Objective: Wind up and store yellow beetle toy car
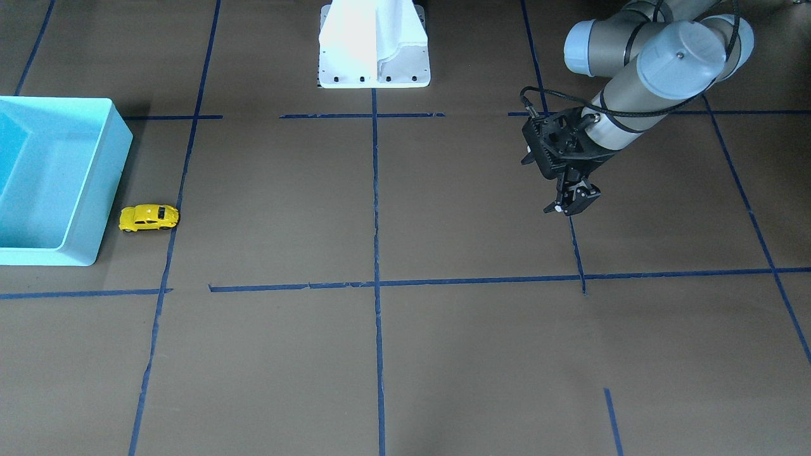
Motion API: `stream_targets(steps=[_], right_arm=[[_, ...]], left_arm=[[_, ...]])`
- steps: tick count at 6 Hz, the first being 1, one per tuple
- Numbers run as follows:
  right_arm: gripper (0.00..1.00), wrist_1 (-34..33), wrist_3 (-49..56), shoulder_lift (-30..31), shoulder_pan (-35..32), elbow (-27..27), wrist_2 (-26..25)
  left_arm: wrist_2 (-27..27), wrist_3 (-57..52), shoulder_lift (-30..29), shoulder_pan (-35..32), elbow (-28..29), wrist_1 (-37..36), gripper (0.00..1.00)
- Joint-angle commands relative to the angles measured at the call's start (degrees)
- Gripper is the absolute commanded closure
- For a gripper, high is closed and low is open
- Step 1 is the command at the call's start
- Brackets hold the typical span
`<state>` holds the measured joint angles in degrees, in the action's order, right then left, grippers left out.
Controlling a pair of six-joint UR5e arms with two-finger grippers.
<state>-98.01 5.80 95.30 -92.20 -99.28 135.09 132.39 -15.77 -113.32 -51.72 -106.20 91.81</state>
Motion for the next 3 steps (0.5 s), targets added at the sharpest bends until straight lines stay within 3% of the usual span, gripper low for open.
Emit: stream_targets(steps=[1, 3], right_arm=[[0.00, 0.0, 0.0, 0.0, 0.1, -0.1, 0.0], [0.00, 0.0, 0.0, -0.5, 0.2, 0.0, 0.0]], left_arm=[[-0.2, 0.1, 5.4, -6.3, -3.8, -7.3, 0.00], [-0.3, 0.1, 9.6, -13.7, 1.2, -7.4, 0.00]])
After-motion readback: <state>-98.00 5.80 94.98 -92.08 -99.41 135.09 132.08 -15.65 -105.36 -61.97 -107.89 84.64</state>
